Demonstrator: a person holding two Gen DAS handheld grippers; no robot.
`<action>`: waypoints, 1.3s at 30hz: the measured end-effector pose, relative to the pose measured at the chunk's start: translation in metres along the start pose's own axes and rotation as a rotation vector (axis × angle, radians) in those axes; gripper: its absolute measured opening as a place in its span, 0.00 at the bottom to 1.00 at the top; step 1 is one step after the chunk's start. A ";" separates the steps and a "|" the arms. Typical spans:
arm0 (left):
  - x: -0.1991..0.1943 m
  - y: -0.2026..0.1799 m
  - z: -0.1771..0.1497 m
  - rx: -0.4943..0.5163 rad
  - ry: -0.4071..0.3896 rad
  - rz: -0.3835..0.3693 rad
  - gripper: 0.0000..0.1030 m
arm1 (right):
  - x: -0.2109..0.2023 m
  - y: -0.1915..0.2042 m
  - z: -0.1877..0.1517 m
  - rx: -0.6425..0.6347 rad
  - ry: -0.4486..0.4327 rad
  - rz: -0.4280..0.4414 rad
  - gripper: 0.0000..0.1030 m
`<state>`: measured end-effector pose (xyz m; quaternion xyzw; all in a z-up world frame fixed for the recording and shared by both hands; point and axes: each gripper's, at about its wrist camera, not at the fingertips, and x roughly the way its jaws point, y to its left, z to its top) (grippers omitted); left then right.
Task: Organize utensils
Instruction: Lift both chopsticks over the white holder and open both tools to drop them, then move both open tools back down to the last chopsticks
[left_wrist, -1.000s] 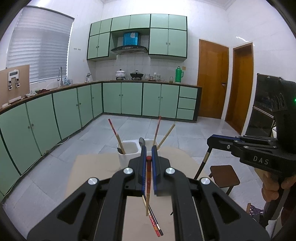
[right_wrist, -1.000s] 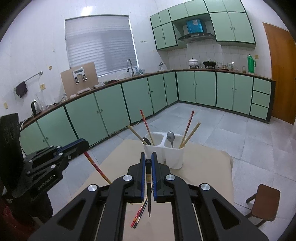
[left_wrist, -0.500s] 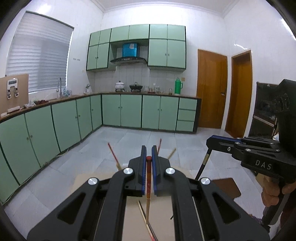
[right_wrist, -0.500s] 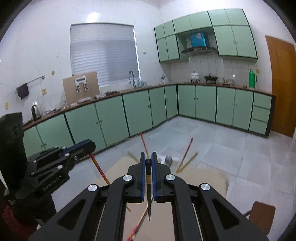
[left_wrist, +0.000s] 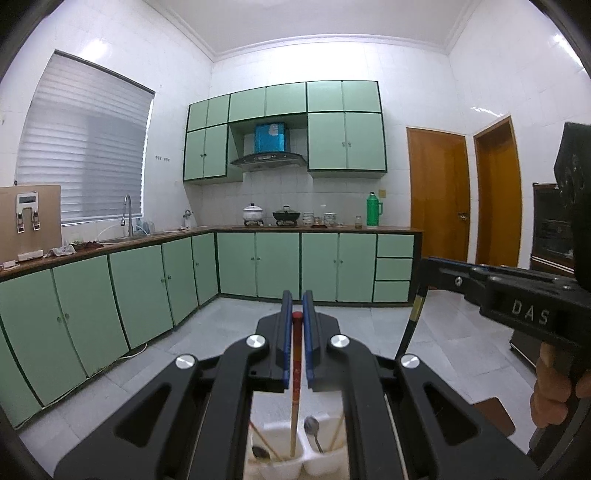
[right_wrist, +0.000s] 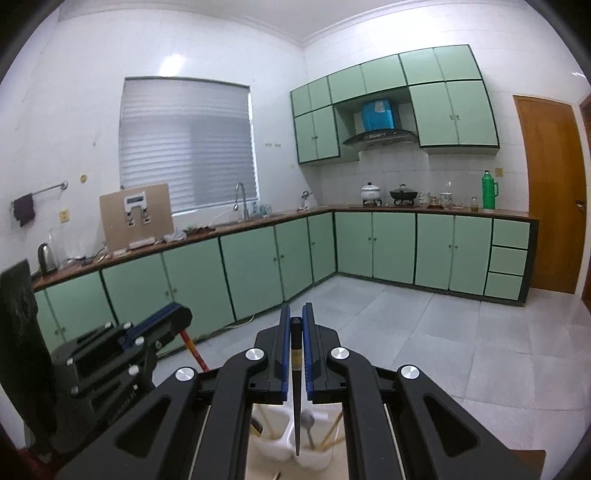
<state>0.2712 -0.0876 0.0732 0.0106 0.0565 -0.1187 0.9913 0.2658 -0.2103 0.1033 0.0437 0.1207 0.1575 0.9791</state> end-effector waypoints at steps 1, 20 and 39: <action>0.005 0.000 -0.002 -0.003 0.001 0.004 0.04 | 0.009 -0.003 0.000 0.003 -0.001 -0.011 0.06; 0.092 0.027 -0.075 -0.062 0.192 0.029 0.06 | 0.105 -0.033 -0.073 0.046 0.197 -0.040 0.07; -0.020 0.031 -0.082 -0.085 0.147 0.035 0.58 | 0.005 -0.033 -0.104 0.061 0.092 -0.099 0.83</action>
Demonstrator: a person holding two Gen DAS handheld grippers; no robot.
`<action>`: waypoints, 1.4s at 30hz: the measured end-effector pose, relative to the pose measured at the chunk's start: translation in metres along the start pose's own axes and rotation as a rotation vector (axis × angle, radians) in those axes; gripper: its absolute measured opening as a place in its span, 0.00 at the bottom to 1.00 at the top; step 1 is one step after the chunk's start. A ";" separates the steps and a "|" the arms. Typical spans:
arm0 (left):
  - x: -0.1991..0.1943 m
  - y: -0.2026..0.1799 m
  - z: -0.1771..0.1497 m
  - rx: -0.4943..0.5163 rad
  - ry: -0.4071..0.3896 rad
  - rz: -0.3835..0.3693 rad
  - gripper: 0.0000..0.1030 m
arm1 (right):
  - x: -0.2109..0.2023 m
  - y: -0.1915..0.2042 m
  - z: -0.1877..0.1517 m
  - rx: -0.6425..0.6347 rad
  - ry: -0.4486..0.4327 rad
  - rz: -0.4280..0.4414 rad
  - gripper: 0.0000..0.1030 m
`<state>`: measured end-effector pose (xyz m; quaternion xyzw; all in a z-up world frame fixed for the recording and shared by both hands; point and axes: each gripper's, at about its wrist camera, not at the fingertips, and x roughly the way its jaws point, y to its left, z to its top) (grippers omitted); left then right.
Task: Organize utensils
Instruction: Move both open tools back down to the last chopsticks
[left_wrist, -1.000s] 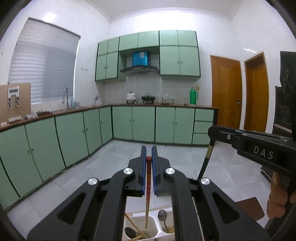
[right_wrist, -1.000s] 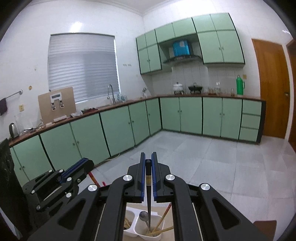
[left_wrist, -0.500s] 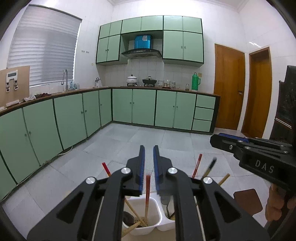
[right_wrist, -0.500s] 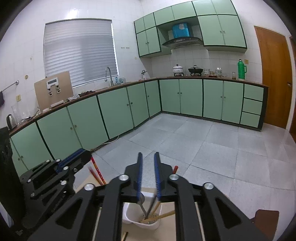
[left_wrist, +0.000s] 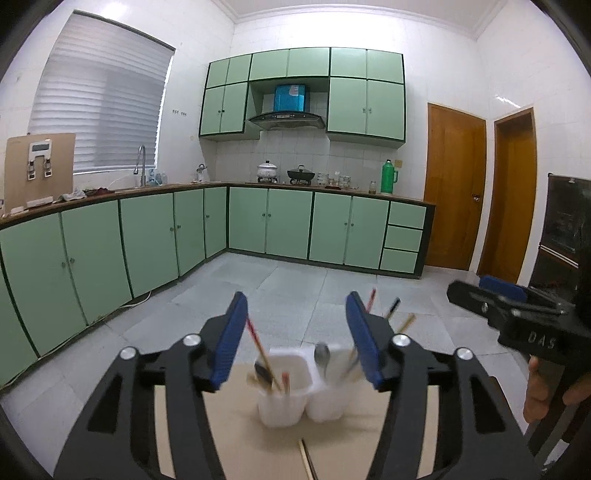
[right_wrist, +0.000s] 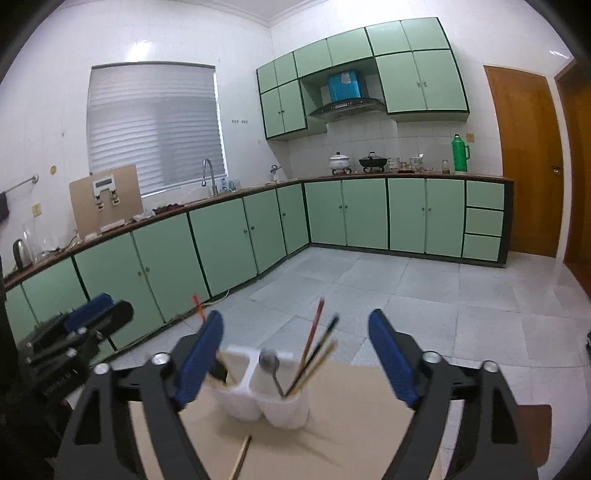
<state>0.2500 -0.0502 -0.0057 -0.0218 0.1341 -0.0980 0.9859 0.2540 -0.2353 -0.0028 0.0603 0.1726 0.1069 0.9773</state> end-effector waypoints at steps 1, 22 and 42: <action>-0.006 0.000 -0.006 -0.002 0.009 0.005 0.59 | -0.006 0.001 -0.009 -0.002 0.005 -0.005 0.85; -0.064 0.042 -0.190 0.003 0.452 0.087 0.67 | -0.050 0.040 -0.212 0.052 0.350 -0.041 0.94; -0.077 0.052 -0.232 -0.013 0.528 0.125 0.67 | -0.021 0.099 -0.267 -0.056 0.522 0.002 0.56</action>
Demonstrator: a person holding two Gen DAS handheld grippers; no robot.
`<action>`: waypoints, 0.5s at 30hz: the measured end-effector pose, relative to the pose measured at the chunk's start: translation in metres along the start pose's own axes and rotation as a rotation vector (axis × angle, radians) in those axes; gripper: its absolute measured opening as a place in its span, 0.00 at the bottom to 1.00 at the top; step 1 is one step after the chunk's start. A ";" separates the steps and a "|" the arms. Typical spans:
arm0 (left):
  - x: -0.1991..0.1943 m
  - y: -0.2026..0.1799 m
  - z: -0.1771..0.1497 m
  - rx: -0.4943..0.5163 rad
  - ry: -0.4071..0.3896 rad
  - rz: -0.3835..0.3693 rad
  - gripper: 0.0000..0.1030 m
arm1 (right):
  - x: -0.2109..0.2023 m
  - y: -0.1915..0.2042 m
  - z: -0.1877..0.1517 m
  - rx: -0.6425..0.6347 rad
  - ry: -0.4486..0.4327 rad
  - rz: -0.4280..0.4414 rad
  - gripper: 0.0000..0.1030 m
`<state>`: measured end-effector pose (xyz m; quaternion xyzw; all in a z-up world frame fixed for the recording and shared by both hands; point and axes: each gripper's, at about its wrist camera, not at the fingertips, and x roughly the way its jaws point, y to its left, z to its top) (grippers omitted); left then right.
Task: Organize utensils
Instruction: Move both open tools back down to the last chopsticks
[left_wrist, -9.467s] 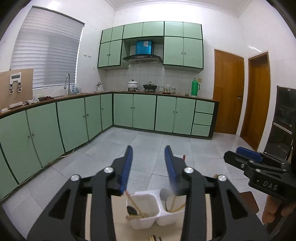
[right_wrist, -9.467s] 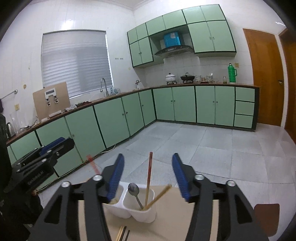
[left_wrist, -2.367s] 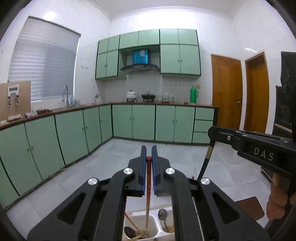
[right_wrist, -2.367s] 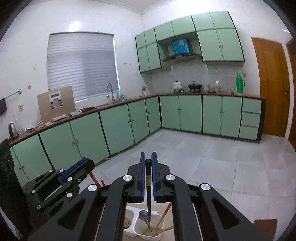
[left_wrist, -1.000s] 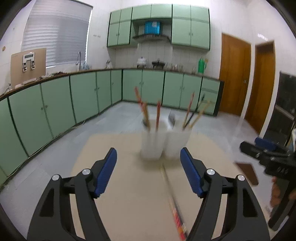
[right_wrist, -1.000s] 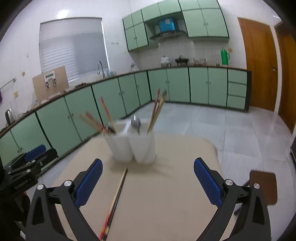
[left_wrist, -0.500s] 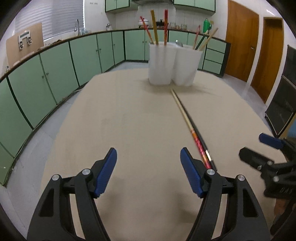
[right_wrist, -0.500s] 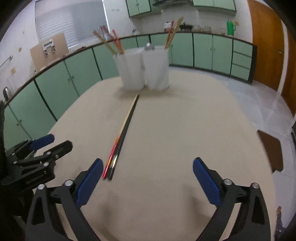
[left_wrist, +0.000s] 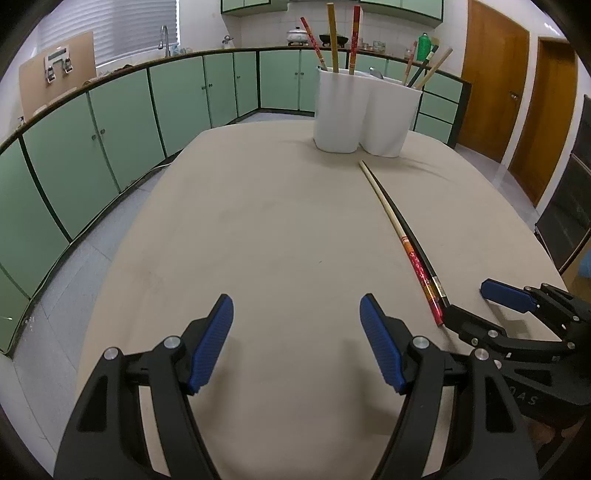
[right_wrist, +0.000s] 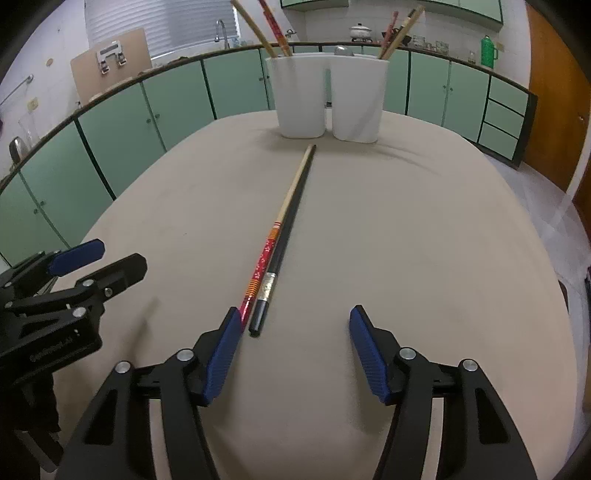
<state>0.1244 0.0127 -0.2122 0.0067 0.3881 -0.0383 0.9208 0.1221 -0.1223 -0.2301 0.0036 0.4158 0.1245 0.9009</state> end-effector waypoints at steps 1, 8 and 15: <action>0.001 -0.001 0.000 -0.002 0.001 -0.001 0.67 | 0.000 0.001 0.000 -0.002 0.000 0.000 0.55; 0.001 -0.003 -0.001 -0.003 0.003 -0.006 0.67 | -0.001 -0.006 0.001 -0.002 0.004 -0.042 0.50; 0.000 -0.003 -0.001 -0.008 0.001 -0.010 0.68 | -0.007 -0.020 -0.004 0.027 -0.009 -0.033 0.50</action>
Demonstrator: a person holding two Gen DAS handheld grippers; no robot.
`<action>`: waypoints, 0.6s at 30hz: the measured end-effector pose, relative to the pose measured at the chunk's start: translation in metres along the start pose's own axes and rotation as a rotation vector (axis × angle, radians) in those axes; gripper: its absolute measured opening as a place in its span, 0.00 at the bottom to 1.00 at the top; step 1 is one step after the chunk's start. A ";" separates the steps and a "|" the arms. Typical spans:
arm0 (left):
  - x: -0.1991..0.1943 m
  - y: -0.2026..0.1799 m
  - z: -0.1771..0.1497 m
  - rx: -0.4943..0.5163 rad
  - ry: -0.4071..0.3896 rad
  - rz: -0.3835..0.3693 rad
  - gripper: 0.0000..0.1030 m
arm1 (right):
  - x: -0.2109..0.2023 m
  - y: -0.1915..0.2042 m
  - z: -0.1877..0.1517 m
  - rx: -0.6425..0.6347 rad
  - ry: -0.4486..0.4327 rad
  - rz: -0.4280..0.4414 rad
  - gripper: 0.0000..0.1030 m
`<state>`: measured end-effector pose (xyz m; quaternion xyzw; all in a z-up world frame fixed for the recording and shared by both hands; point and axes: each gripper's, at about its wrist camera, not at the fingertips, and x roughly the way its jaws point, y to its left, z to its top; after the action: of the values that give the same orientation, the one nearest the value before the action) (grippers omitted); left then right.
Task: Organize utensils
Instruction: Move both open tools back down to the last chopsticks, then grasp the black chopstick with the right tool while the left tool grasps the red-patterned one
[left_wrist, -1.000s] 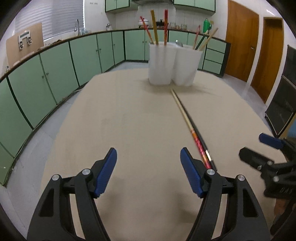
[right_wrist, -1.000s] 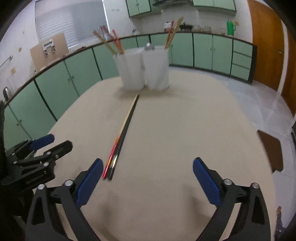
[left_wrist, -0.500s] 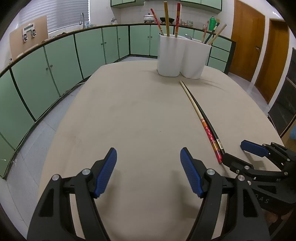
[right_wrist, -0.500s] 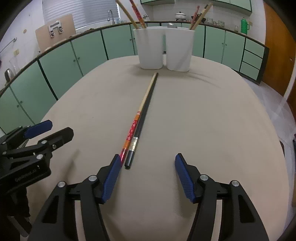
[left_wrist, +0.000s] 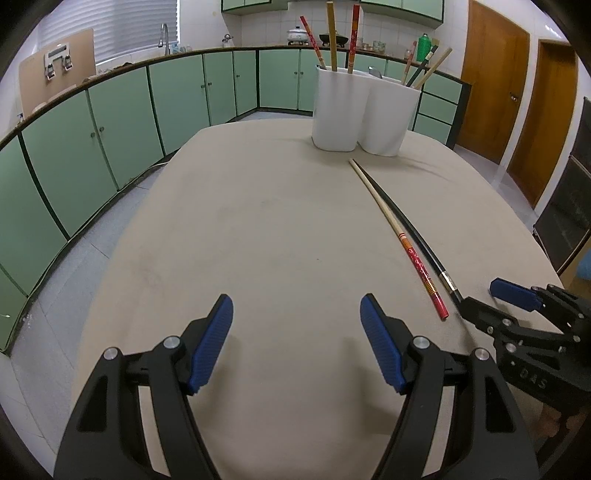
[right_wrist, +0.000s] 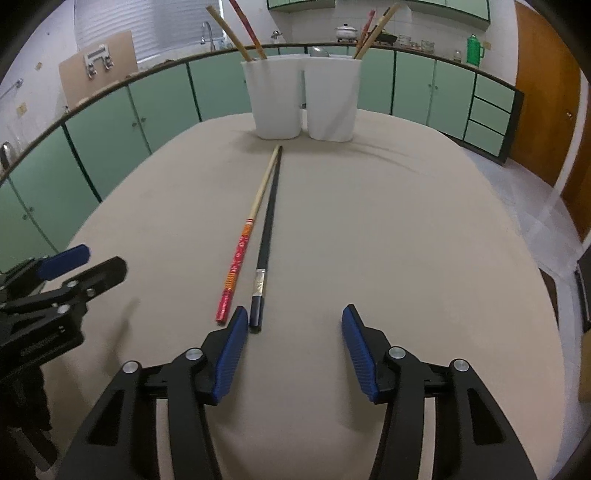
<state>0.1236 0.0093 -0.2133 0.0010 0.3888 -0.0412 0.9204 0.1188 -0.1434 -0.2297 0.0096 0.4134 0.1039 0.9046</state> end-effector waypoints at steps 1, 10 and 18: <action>0.000 0.000 0.000 -0.002 0.000 -0.001 0.68 | 0.000 0.001 -0.001 -0.008 0.001 0.006 0.48; -0.001 -0.004 0.002 -0.006 -0.006 -0.007 0.68 | 0.004 0.012 0.001 -0.038 0.005 0.006 0.23; -0.001 -0.013 0.002 -0.002 0.001 -0.027 0.68 | 0.000 0.014 -0.001 -0.037 0.002 0.032 0.06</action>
<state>0.1232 -0.0037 -0.2105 -0.0054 0.3893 -0.0533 0.9196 0.1155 -0.1300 -0.2284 -0.0005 0.4121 0.1260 0.9024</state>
